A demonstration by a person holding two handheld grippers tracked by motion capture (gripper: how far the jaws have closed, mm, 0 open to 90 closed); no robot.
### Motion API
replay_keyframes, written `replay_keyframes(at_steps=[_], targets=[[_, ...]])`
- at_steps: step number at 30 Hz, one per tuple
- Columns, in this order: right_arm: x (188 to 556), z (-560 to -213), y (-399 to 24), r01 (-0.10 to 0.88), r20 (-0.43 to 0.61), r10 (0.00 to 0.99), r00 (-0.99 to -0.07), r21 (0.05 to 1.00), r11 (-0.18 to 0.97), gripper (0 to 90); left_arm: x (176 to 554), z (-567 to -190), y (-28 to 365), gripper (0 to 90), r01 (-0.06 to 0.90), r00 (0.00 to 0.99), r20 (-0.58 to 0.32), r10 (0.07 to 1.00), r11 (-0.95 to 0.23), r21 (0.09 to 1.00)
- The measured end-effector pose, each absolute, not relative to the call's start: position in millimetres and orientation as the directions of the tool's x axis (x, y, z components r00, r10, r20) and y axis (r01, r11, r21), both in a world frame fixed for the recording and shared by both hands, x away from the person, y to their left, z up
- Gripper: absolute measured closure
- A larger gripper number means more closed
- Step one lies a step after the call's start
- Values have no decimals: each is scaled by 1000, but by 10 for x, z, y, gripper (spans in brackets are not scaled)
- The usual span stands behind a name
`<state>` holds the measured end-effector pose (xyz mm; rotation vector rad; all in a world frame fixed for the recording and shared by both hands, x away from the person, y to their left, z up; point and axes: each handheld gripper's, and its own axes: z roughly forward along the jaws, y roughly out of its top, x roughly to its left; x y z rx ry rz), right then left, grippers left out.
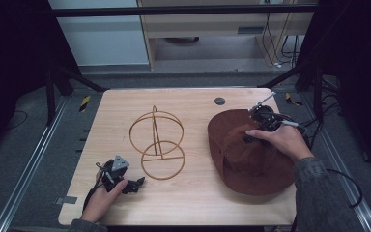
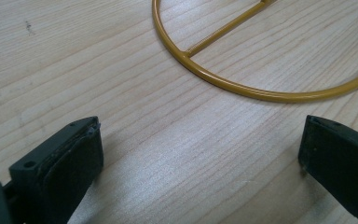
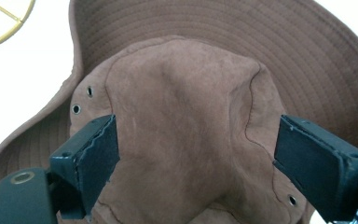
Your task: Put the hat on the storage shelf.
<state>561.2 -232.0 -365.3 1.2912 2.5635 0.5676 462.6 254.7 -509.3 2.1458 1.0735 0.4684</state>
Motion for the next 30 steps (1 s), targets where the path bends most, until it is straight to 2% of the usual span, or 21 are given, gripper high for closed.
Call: replay_keyframes(at_steps=[14,21,30], targets=[[5686,-3776,-2289,727,-9,796,-605,401,557,200,4624,-5093,2546,0,558,594,15,804,-426,712],[5697,-3851,-2335,735,0,798,-603,387,556,256,4624,-5093,2546,0,558,594,16,804,-426,712],[5695,-3922,-2332,726,-4,782,-624,369,581,373,4624,-5093,2546,0,558,594,15,804,-426,712]])
